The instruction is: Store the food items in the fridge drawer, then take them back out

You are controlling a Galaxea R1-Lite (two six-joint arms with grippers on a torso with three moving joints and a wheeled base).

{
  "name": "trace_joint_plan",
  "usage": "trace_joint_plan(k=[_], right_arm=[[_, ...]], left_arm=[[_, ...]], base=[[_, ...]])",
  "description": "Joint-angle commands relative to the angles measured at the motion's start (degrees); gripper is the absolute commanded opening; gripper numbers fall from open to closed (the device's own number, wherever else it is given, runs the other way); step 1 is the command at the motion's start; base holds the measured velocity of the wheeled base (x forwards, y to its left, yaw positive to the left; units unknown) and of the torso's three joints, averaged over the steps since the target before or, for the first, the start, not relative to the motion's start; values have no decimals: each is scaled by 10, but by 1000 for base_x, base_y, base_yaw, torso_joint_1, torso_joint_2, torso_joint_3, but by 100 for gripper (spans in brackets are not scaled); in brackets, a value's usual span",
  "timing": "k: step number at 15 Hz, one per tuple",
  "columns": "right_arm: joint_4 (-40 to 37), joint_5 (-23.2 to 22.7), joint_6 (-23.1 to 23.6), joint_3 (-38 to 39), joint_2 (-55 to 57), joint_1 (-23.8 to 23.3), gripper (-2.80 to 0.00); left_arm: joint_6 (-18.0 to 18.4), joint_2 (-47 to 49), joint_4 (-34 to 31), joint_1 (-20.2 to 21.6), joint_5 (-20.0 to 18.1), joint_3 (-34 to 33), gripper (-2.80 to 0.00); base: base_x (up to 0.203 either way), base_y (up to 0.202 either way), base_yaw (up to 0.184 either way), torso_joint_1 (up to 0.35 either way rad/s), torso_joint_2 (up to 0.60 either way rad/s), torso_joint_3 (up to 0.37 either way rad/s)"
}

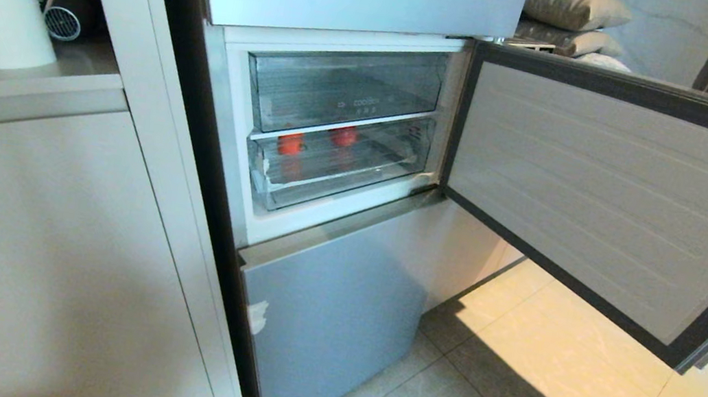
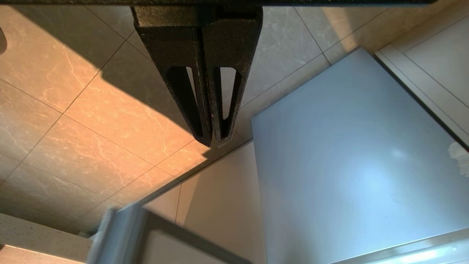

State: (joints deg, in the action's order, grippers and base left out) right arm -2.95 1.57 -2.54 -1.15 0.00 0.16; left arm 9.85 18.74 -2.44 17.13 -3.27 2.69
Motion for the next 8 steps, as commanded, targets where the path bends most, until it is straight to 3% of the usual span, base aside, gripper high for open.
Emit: trace_joint_plan(k=[1,3,4,8], right_arm=[[0,0,0,0,1,0,-280],[0,0,0,0,1,0,-280],[0,0,0,0,0,0,-280],[0,0,0,0,1,0,-280]], left_arm=[[7,-14,-52,-36,-9,1,-280],[3,-29,-51,-143,-5,2,-280],[-2,-49,-51,-176,3,3,-280],[-11,-186,-47,-171,16,1,-280]], base=[[0,0,0,0,0,0],[0,0,0,0,0,0],[0,0,0,0,0,0],[0,0,0,0,0,0]])
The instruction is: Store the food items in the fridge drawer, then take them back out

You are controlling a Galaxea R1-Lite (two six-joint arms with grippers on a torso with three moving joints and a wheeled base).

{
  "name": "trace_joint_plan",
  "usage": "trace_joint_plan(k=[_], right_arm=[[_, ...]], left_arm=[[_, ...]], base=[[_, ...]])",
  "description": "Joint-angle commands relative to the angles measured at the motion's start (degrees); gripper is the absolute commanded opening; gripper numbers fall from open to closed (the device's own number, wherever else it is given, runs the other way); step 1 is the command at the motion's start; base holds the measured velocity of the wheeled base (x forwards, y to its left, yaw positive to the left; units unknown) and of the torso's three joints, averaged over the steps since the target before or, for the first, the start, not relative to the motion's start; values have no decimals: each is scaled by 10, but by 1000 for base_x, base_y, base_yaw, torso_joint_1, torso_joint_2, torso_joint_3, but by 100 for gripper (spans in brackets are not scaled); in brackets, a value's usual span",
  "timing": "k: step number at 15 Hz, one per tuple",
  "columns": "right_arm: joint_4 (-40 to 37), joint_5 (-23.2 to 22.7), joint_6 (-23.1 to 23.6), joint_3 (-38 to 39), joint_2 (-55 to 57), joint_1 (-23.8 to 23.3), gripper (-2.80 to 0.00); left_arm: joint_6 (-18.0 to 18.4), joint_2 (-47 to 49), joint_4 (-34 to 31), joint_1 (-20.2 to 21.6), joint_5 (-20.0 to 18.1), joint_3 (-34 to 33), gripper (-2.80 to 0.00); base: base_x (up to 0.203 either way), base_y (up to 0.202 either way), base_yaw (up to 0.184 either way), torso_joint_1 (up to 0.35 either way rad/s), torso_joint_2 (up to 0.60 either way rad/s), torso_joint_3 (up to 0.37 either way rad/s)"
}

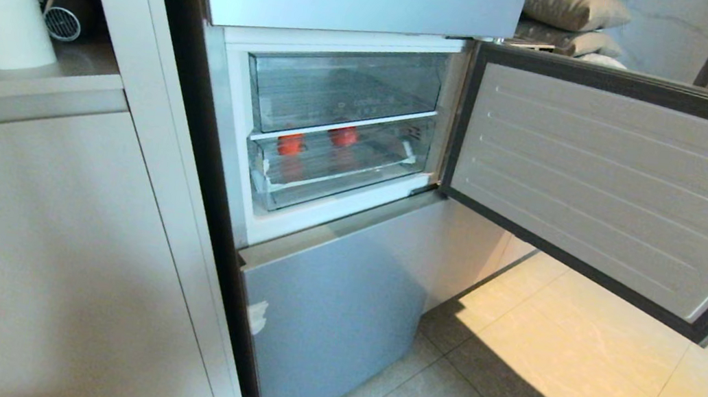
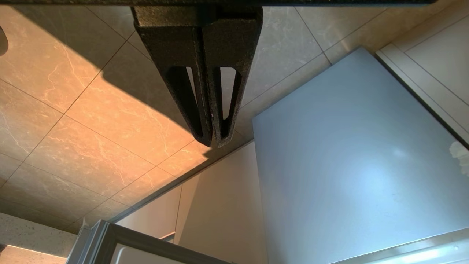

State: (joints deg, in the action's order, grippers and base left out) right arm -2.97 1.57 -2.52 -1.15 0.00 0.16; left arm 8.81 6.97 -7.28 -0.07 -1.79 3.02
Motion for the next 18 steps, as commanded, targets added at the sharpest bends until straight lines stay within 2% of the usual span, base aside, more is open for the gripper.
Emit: trace_joint_plan(k=[1,2,3,6,12,18], right_arm=[[0,0,0,0,1,0,-280],[0,0,0,0,1,0,-280],[0,0,0,0,1,0,-280],[1,0,10,1,1,0,-280],[0,1,4,0,0,0,-280],[1,2,0,0,0,0,-280]], left_arm=[[-3,-73,9,4,3,-5,-280],[-14,-70,15,5,6,-7,-280],[-45,-70,15,5,9,-7,-280],[-78,-70,16,5,21,-7,-280],[-78,-70,16,5,21,-7,-280],[-78,-70,16,5,21,-7,-280]], base=[[0,0,0,0,0,0],[0,0,0,0,0,0],[0,0,0,0,0,0],[0,0,0,0,0,0],[0,-1,11,0,0,0],[0,-8,167,2,2,3]])
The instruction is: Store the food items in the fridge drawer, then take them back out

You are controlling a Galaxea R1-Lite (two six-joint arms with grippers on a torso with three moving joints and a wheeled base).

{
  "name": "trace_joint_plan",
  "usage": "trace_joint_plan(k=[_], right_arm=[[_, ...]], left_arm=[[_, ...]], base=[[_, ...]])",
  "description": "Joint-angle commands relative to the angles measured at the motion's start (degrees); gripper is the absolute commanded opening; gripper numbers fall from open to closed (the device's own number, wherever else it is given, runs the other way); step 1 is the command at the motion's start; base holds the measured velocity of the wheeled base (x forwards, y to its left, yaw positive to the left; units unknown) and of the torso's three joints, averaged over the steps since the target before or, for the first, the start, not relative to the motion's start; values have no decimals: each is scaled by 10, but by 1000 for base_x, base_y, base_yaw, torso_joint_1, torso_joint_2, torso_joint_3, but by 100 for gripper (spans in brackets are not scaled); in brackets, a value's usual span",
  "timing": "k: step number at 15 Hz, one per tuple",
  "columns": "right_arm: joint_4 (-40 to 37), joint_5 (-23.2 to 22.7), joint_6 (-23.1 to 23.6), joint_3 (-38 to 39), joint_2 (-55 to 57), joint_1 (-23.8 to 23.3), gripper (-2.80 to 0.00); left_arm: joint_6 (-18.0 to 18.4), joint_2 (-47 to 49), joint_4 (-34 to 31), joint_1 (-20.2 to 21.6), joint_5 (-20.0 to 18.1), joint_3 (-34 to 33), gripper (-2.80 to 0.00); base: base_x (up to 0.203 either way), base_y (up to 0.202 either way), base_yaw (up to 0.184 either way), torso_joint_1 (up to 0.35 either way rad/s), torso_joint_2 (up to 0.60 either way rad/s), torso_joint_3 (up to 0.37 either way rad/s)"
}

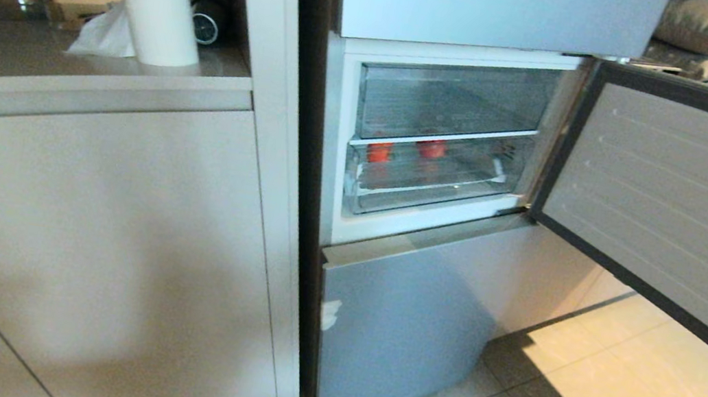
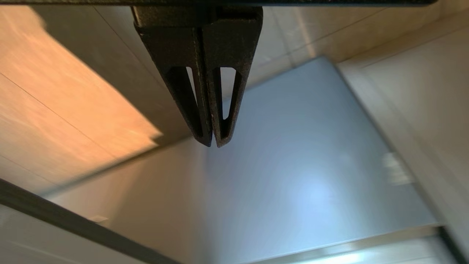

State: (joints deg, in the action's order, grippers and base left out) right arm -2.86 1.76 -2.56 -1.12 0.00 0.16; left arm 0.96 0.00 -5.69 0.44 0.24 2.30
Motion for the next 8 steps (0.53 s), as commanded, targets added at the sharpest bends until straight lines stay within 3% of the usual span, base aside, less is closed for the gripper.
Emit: trace_joint_plan(k=[1,8], right_arm=[[0,0,0,0,1,0,-280],[0,0,0,0,1,0,-280]], left_arm=[[0,0,0,0,0,0,-280],[0,0,0,0,0,1,-280]], base=[[-3,-10,176,2,2,2],[-1,-9,177,2,2,4]])
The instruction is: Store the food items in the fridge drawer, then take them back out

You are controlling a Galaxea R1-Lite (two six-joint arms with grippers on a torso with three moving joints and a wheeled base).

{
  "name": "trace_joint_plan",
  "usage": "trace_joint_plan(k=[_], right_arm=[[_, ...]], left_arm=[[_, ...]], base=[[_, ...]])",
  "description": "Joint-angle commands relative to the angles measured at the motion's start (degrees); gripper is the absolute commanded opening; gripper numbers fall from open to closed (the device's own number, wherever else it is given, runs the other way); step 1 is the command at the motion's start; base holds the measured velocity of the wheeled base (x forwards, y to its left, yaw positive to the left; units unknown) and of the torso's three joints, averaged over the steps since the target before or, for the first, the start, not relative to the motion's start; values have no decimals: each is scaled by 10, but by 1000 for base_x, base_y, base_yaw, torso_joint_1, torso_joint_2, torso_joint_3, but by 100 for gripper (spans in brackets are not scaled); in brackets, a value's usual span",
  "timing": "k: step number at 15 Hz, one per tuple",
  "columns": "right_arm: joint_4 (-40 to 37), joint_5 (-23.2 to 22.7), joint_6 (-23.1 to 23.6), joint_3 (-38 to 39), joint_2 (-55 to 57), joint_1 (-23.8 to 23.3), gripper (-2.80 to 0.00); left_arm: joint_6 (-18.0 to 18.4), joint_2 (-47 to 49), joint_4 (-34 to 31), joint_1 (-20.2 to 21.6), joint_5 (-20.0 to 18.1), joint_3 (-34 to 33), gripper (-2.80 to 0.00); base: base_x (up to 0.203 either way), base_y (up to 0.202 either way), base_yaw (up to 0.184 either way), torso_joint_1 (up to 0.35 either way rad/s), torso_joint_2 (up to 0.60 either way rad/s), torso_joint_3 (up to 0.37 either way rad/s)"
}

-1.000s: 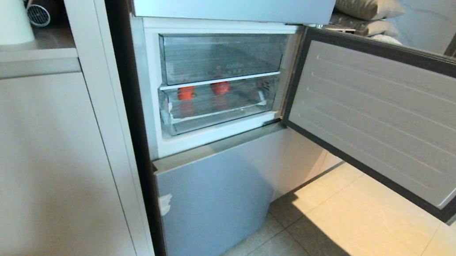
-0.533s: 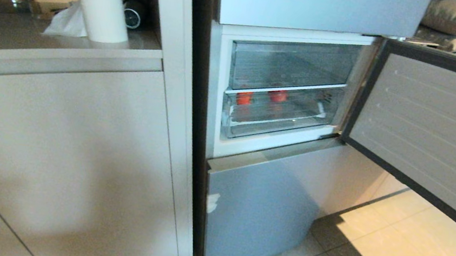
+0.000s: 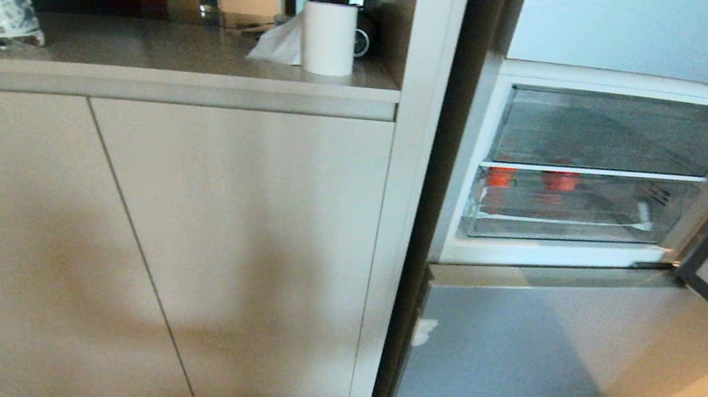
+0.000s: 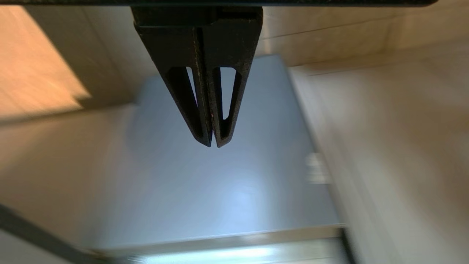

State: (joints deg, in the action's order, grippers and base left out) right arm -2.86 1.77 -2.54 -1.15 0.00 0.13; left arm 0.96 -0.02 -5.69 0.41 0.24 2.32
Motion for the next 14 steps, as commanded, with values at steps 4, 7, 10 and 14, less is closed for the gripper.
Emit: trace_joint_plan(k=[4,7,10,14], right_arm=[[0,-1,1,0,0,0,-280],[0,-7,34,2,0,0,-280],[-5,-4,47,-41,11,0,-280],[-12,-6,5,-132,221,1,-280]], left_arm=[[0,0,0,0,0,0,-280],[0,0,0,0,0,0,-280],[0,0,0,0,0,0,-280],[0,0,0,0,0,1,-280]], base=[[0,-11,172,3,3,0],[0,-4,66,2,2,0],[0,0,0,0,0,0],[0,0,0,0,0,0]])
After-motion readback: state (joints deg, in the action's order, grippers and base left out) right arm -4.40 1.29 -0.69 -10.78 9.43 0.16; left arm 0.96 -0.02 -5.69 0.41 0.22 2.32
